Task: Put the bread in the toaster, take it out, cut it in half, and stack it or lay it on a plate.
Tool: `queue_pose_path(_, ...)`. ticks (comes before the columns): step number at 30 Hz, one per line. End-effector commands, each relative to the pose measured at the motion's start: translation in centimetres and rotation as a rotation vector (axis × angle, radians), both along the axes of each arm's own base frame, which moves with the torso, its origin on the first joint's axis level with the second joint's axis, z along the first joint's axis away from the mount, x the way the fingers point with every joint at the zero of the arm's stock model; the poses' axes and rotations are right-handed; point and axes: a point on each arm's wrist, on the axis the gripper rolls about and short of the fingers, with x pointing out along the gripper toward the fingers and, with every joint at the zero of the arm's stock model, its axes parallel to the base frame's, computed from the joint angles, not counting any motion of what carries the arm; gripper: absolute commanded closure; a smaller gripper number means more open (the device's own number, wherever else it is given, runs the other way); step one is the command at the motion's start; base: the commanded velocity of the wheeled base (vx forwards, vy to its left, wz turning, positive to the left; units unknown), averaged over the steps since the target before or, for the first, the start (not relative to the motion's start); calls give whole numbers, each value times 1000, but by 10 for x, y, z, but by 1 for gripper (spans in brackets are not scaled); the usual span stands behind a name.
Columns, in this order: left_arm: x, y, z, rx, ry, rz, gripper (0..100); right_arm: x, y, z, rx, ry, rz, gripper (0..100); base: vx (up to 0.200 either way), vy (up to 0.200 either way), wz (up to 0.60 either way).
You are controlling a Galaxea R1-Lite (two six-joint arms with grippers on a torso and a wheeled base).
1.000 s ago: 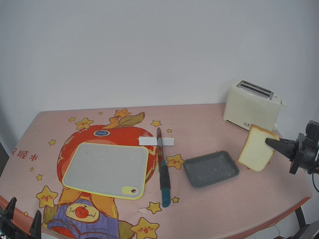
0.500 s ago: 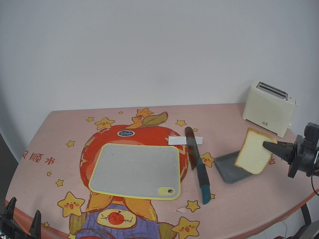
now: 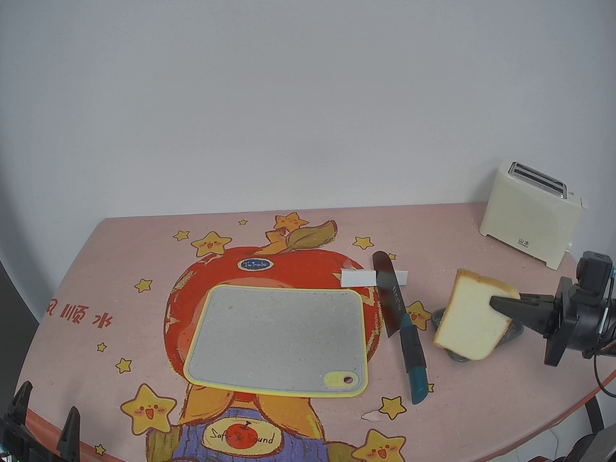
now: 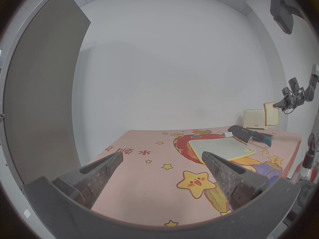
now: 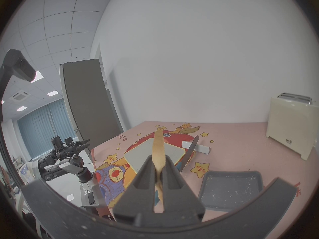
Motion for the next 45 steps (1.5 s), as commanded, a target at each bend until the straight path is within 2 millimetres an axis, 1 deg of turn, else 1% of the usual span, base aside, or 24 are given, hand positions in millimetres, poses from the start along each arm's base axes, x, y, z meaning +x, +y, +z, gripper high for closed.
queue_pose_path(1,0,0,-5,0,6,0,0,-2,13,-4,-6,32,18,100,0,0,0)
queue_pose_path(10,0,0,-5,0,6,0,0,-3,14,-2,4,35,14,100,0,178,0)
queue_pose_path(14,0,0,-5,0,6,0,0,-6,19,0,32,58,38,100,0,200,0)
queue_pose_path(19,0,0,-5,0,6,1,0,-8,23,0,65,96,52,100,0,0,0)
queue_pose_path(24,0,0,-5,0,6,1,0,-8,27,5,113,134,56,100,0,0,0)
queue_pose_path(26,0,0,-5,0,6,3,0,-8,31,10,145,151,60,100,0,0,0)
queue_pose_path(32,0,0,-5,-1,6,3,0,-7,40,14,210,232,69,100,-200,0,0)
queue_pose_path(35,0,0,-5,-1,6,4,0,-2,45,13,224,273,45,100,-200,0,0)
queue_pose_path(41,0,0,-5,0,6,3,0,14,56,3,210,295,-24,100,0,0,0)
queue_pose_path(45,0,0,-5,0,6,4,0,23,63,-2,260,299,-34,100,0,200,0)
